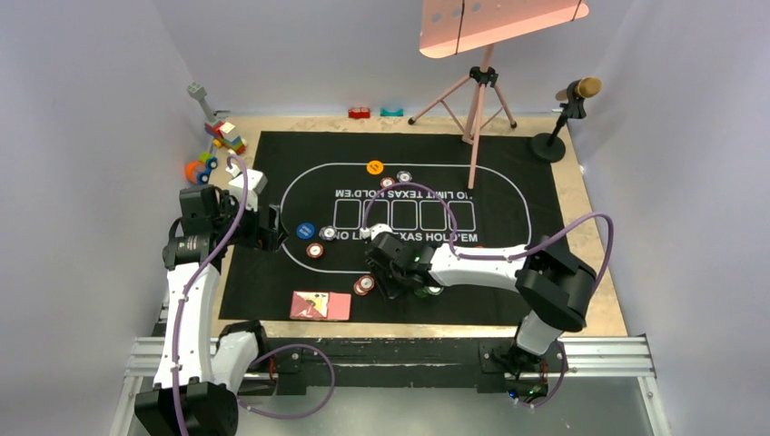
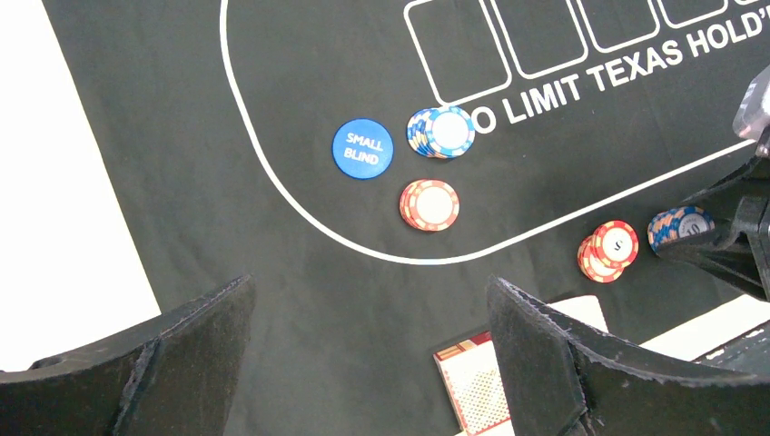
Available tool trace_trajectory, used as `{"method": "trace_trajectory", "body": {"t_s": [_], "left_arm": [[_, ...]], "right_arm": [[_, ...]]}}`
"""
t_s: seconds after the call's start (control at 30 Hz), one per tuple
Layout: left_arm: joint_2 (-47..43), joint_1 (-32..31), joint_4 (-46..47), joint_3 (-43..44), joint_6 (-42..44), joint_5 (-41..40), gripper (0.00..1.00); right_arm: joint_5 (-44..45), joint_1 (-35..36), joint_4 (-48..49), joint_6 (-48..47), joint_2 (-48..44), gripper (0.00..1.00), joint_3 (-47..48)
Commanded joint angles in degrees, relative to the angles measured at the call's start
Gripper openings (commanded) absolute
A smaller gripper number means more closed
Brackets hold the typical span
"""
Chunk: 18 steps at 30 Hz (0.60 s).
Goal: Distribute texas hold em gaming equipment
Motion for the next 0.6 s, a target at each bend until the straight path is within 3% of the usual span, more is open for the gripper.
{"method": "trace_trajectory", "body": {"t_s": [0.0, 0.33, 0.57], "left_arm": [[-1.0, 0.51, 2.15, -0.41, 0.78, 1.19, 1.0], [-0.74, 0.54, 2.07, -0.33, 0.74, 1.36, 1.0], [-0.68, 0.49, 2.03, -0.32, 0.83, 1.45, 1.0]], "right_arm": [[2.46, -5.11, -1.8, -1.1, -3.79, 0.0, 2.28], [10.92, -31.09, -8.16, 1.93, -16.19, 0.0, -0.61], [11.3, -41.7, -7.43, 3.05, -14.91, 0.0, -1.56]]}}
